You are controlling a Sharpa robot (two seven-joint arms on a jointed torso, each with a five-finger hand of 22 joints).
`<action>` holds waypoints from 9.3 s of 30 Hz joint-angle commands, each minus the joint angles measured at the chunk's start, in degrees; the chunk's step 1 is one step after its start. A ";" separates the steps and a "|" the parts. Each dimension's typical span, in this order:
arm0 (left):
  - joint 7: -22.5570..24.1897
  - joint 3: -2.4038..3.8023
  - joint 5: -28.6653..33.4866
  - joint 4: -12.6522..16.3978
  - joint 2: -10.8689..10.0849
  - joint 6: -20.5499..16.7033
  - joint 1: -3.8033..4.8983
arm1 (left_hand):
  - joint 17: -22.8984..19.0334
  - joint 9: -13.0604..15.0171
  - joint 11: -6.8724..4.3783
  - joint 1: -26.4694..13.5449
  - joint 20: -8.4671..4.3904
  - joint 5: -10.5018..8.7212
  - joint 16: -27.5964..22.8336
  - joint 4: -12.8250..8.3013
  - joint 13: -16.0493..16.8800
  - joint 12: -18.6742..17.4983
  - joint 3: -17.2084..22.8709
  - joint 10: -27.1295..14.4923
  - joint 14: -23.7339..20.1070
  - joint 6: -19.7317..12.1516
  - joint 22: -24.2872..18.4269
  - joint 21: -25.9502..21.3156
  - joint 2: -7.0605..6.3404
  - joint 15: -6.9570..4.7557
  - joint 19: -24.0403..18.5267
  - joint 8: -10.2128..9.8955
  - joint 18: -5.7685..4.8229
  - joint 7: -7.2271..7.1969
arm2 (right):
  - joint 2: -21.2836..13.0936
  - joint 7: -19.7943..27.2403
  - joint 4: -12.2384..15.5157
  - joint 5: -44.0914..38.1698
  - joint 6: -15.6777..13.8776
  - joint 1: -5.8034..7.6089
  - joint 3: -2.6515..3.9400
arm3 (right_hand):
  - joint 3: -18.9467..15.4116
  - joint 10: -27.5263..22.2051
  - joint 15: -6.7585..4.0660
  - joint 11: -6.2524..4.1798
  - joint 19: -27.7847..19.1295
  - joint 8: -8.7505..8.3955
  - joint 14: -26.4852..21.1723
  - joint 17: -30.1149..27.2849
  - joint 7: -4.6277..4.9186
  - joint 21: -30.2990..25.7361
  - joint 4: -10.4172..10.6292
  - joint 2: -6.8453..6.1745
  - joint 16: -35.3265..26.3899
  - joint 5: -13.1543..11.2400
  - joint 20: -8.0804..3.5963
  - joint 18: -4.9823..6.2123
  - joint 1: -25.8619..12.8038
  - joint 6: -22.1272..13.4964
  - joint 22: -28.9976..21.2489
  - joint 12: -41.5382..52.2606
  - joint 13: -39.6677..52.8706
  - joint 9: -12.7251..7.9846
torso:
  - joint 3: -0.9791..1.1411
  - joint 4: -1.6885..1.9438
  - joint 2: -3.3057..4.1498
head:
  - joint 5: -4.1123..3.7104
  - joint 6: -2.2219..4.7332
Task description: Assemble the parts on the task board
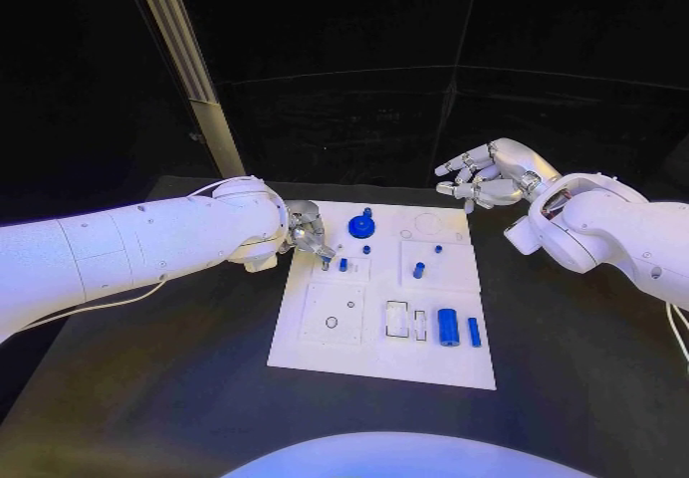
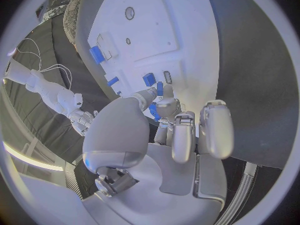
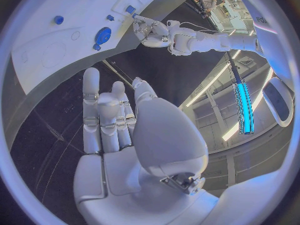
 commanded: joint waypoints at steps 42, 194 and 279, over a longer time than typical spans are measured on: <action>-2.14 -1.12 -3.58 -1.26 1.44 6.04 -0.29 | 15.09 0.05 0.00 0.46 -0.16 0.17 0.18 -8.06 -0.01 0.17 8.72 0.63 6.15 0.53 0.71 0.21 0.10 -0.18 1.24 0.40 -0.38 -0.14 | 0.87 0.62 -1.01 4.11 1.53 0.08 0.03 | 0.16 -0.39 -0.03 -0.07 0.05 0.29 -0.27 0.11 -0.19 -0.39 0.33 0.07 -0.27 0.18 0.34 0.31 0.34 -0.39 -0.08 0.19 -0.09 0.06 | 0.01 0.04 -0.04 | -0.06 -1.27; 25.04 -1.20 -21.36 -15.04 14.21 -8.56 -3.27 | -11.04 -27.00 6.16 11.35 3.41 -0.59 -12.81 -7.63 -48.01 -48.23 -9.92 -14.66 1.64 6.15 -16.59 -21.16 0.48 4.17 -0.65 -26.45 3.15 4.76 | 2.59 -0.29 -1.66 0.86 3.19 0.06 0.01 | 0.45 -1.64 0.27 0.21 -0.43 0.32 -1.43 -1.42 0.07 -1.42 0.76 0.24 -2.57 0.34 0.61 0.28 0.64 -0.95 -0.62 0.07 -0.82 0.05 | 0.01 -0.02 0.00 | -1.75 -0.14; 22.96 2.63 -18.42 -8.43 4.39 -7.31 -3.41 | -13.37 -27.68 5.77 8.20 3.14 -1.09 -12.24 -11.21 -47.66 -53.99 1.43 -6.93 1.35 11.22 -11.08 -15.87 -1.16 3.85 0.22 -27.94 2.19 5.11 | 2.43 -0.34 -1.93 0.80 3.43 0.06 0.01 | 0.51 -1.61 0.27 0.21 -0.41 0.36 -1.38 -1.27 0.07 -1.47 0.77 0.28 -2.47 0.34 0.62 0.29 0.71 -0.93 -0.65 0.14 -0.87 0.06 | 0.00 0.05 -0.01 | -1.17 0.05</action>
